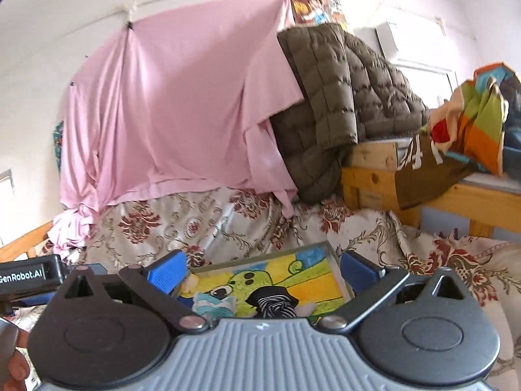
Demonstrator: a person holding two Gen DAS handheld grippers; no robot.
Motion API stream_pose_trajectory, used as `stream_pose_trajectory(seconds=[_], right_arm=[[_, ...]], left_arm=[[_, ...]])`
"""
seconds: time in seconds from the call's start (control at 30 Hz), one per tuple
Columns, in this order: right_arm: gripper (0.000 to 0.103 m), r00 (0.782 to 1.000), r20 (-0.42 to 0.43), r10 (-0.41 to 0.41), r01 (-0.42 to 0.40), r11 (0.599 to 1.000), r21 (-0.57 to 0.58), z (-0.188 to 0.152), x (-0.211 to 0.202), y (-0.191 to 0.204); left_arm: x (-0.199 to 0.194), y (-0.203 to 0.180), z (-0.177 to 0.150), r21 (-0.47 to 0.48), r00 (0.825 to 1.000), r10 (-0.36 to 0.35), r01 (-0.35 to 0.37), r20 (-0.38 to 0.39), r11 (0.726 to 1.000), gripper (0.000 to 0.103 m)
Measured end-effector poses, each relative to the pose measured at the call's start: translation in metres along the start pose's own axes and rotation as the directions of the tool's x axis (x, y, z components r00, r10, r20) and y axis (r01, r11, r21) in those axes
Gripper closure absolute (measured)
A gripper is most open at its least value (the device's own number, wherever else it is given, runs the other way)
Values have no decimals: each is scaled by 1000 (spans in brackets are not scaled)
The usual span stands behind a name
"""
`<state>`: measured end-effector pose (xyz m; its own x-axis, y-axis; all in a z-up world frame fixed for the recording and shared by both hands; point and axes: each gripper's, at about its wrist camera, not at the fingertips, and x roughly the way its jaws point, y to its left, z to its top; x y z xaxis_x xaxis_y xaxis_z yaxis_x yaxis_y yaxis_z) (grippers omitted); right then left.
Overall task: Organize soft objects
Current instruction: 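Move both open grippers back over the pile of items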
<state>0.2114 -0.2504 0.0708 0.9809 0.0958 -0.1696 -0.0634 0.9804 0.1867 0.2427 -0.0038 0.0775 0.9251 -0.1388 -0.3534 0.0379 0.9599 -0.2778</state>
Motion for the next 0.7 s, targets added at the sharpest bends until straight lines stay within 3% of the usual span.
stream_pose_trajectory(seconds=[0.2,0.4,0.7], right_arm=[[0,1000,-6,5,-5,1000,-17,-14,-39,10],[0,1000,-9,-24,23,995,-93,-33,-68,24],[0,998,-55,-16,10,995,-104,-54,-94,32]], left_arm=[[-50,5,-22,19,999,12,-13,39,1000,1],[-89,21,-49,-1,998,55,-55,8,998,1],[-128,45,-81,8,991,136,-136,-10,991,1]])
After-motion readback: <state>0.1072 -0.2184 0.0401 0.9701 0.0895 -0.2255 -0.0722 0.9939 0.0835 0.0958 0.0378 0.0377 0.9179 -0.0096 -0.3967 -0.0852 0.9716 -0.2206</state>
